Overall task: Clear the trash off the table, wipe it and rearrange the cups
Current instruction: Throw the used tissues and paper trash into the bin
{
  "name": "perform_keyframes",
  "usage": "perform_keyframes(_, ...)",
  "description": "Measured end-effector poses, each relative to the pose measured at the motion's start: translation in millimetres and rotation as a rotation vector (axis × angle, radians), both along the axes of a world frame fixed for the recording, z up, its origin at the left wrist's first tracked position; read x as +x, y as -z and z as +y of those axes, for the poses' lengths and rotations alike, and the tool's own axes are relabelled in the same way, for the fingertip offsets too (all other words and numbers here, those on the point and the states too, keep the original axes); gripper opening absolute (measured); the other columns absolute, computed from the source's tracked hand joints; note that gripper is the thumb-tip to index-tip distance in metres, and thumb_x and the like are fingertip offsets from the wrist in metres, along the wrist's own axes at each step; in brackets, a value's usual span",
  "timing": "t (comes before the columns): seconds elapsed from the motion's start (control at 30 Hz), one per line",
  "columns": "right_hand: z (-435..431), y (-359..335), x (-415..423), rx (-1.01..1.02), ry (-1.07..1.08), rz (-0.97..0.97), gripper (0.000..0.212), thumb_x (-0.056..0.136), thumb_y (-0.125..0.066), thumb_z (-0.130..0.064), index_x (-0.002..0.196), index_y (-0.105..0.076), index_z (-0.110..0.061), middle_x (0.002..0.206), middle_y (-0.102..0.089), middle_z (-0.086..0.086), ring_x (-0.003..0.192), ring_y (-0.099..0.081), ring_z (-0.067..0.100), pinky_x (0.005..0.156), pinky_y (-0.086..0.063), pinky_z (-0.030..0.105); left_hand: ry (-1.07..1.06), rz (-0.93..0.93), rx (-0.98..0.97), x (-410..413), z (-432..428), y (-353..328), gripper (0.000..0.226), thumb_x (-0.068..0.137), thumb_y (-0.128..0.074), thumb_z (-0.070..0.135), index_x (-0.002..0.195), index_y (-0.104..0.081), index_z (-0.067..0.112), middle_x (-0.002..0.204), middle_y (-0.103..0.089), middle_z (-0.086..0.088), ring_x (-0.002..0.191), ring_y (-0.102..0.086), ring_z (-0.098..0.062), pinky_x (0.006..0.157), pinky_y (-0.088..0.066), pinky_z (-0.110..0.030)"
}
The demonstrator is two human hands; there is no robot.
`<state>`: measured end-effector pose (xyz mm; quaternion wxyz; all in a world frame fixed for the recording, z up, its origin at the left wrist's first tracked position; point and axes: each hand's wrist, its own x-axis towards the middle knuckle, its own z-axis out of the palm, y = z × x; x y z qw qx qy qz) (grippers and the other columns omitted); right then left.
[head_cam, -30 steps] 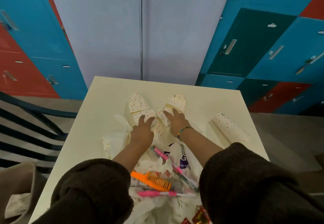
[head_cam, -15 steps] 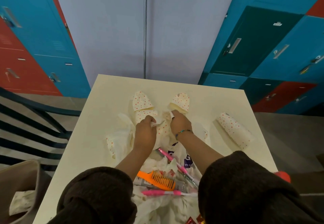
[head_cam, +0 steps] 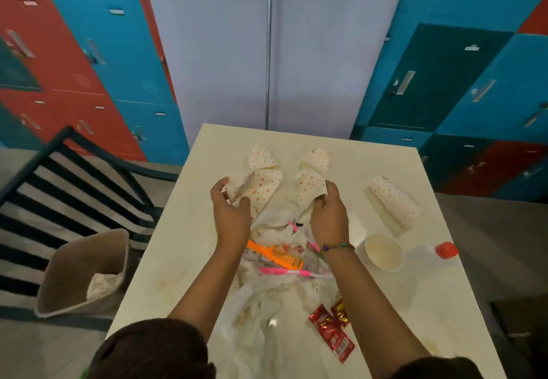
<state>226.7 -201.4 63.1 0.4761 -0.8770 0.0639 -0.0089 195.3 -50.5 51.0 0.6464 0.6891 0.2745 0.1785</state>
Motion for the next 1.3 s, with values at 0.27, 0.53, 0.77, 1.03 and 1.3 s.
perform_keyframes(0.27, 12, -10, -107, 0.319, -0.099, 0.205, 0.04, 0.098, -0.033, -0.011, 0.135, -0.041, -0.02, 0.099, -0.055, -0.004, 0.087, -0.056, 0.019, 0.07, -0.055, 0.04, -0.183, 0.08, -0.122, -129, 24, -8, 0.042, 0.089, -0.054, 0.004, 0.128, -0.043, 0.018, 0.12, -0.055, -0.004, 0.103, -0.057, -0.018, 0.082, -0.05, -0.03)
perform_keyframes(0.53, 71, -1, -178, 0.225, -0.361, 0.28, 0.043, 0.097, -0.035, -0.011, 0.136, -0.038, -0.029, 0.091, -0.056, 0.009, 0.077, -0.058, 0.034, 0.063, -0.057, 0.053, -0.382, 0.171, -0.223, -213, 80, -1, 0.036, 0.091, -0.056, 0.012, 0.125, -0.046, 0.02, 0.128, -0.053, -0.006, 0.096, -0.062, -0.023, 0.067, -0.059, -0.036)
perform_keyframes(0.77, 166, 20, -189, 0.248, -0.429, 0.415, 0.043, 0.097, -0.036, -0.01, 0.135, -0.035, -0.029, 0.139, -0.04, 0.003, 0.097, -0.05, 0.019, 0.06, -0.059, 0.037, -0.442, 0.306, -0.27, -241, 171, 34, 0.033, 0.093, -0.053, 0.014, 0.123, -0.046, 0.024, 0.132, -0.053, -0.006, 0.101, -0.065, -0.027, 0.062, -0.059, -0.031)
perform_keyframes(1.03, 282, 62, -179, 0.264, -0.338, 0.657, 0.044, 0.098, -0.037, -0.009, 0.138, -0.03, -0.026, 0.146, -0.035, 0.008, 0.122, -0.047, 0.036, 0.056, -0.058, 0.031, -0.478, 0.504, -0.314, -225, 304, 82, 0.036, 0.093, -0.052, 0.014, 0.129, -0.045, 0.015, 0.13, -0.055, -0.013, 0.102, -0.063, -0.03, 0.062, -0.056, -0.031)
perform_keyframes(1.3, 370, 92, -152, 0.236, -0.228, 0.739, 0.046, 0.096, -0.038, -0.005, 0.138, -0.032, -0.025, 0.143, -0.039, 0.011, 0.122, -0.047, 0.038, 0.075, -0.057, 0.048, -0.348, 0.608, -0.293, -191, 387, 120, 0.042, 0.089, -0.056, 0.037, 0.127, -0.045, 0.022, 0.119, -0.061, -0.006, 0.092, -0.065, -0.026, 0.083, -0.056, -0.043)
